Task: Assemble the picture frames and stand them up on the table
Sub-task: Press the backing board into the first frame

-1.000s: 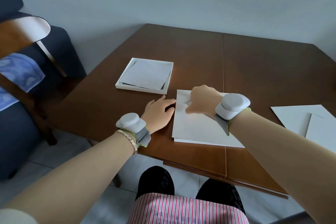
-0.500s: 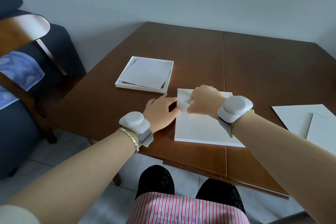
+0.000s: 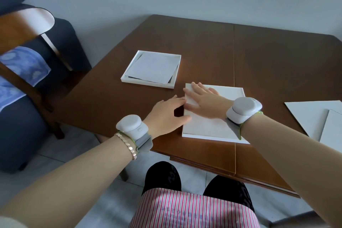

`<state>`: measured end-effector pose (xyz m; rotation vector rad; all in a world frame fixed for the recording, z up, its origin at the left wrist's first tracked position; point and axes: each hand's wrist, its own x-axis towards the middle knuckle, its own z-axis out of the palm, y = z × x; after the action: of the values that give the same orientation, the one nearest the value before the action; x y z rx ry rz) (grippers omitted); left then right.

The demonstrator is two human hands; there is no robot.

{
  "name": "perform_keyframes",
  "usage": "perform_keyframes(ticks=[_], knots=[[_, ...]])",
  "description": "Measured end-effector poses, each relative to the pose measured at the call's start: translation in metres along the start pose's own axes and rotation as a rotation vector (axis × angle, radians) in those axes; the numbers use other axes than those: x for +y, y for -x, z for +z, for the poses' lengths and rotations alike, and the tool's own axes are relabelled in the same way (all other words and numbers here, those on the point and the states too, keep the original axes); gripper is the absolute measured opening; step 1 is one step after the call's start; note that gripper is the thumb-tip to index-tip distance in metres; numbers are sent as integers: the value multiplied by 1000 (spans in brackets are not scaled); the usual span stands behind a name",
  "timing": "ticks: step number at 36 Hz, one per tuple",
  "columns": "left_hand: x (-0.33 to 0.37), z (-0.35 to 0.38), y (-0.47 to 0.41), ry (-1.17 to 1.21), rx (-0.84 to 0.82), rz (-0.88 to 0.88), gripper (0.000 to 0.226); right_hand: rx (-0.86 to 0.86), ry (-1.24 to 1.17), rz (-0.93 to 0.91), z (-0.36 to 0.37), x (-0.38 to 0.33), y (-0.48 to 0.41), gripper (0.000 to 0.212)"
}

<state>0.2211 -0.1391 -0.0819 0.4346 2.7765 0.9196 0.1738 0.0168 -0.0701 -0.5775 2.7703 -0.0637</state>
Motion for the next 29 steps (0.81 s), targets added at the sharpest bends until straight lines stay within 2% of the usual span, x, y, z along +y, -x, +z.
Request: perform_keyframes(ticks=[2,6,10,14,18,29], knots=[[0,0,4,-7,-49,-26,63,16,6,-1,2,0,0,65],[4,1,6,-36,-40,-35,70,59,-50,0,4,-2,2,71],[10,3,4,-108,-76,14,62,99,-132,14,4,-3,15,71],[13,3,2,-140,-151,15,50,35,-194,-12,3,1,39,71],[15,-1,3,-108,-187,-15,55,-45,-153,7,6,8,52,83],[21,-2,6,-31,-158,-20,64,-72,-176,-24,11,19,52,75]])
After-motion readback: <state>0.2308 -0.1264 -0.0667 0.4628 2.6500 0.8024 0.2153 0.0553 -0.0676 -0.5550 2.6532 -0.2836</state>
